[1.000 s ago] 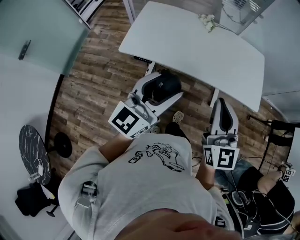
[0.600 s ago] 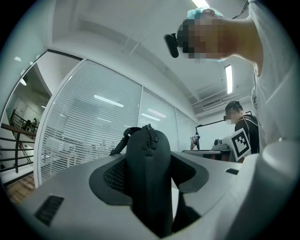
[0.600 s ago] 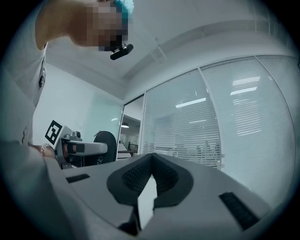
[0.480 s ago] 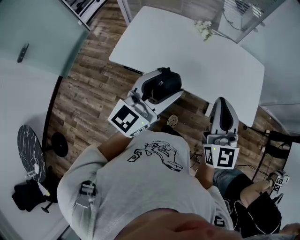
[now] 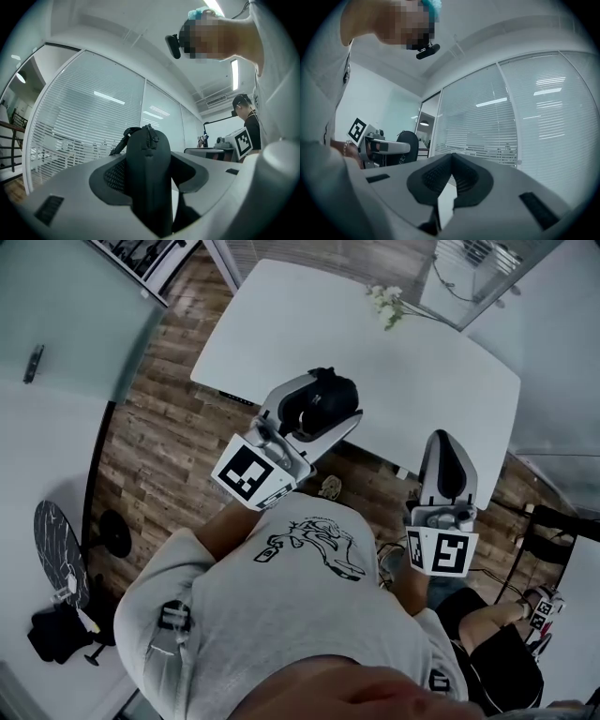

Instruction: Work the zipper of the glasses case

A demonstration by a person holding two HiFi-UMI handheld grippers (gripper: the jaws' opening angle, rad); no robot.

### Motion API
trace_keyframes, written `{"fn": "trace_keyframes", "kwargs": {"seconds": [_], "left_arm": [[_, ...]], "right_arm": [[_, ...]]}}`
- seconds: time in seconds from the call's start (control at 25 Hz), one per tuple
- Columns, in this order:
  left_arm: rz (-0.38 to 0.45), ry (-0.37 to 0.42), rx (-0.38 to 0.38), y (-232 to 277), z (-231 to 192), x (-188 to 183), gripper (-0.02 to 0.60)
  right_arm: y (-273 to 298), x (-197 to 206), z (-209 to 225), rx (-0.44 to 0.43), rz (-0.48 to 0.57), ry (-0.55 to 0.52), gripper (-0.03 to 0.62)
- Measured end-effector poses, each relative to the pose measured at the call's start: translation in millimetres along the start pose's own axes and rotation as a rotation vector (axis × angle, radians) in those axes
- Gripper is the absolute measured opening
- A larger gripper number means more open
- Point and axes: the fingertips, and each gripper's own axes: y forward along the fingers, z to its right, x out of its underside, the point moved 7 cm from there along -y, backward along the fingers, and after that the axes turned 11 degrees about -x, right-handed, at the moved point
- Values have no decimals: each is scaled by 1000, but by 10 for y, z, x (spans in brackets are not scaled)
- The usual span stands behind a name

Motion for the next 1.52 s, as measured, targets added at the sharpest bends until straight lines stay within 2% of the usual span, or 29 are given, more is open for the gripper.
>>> {"fn": "trace_keyframes", "kwargs": {"seconds": [0.36,0.84,1.16,1.36,1.52], "left_arm": [[-38,-19,-2,629,-237,180,250],[-15,-23,43,1467,-1010,256,250],[-60,-45,76,1750,-1430,323,250],[-90,-39,111,1908,-1460,433,250],[-123,-33,134,1987,-1416,508,250]], "right_arm": [[412,171,547,3,-31,20,5],[1367,231,1069,17,-48,-34,5],[1856,205,1105,14,-64,-62,5],[1938,237,1133,9,-64,-113,5],[2046,104,1056,-36,-6,-129,5]]}}
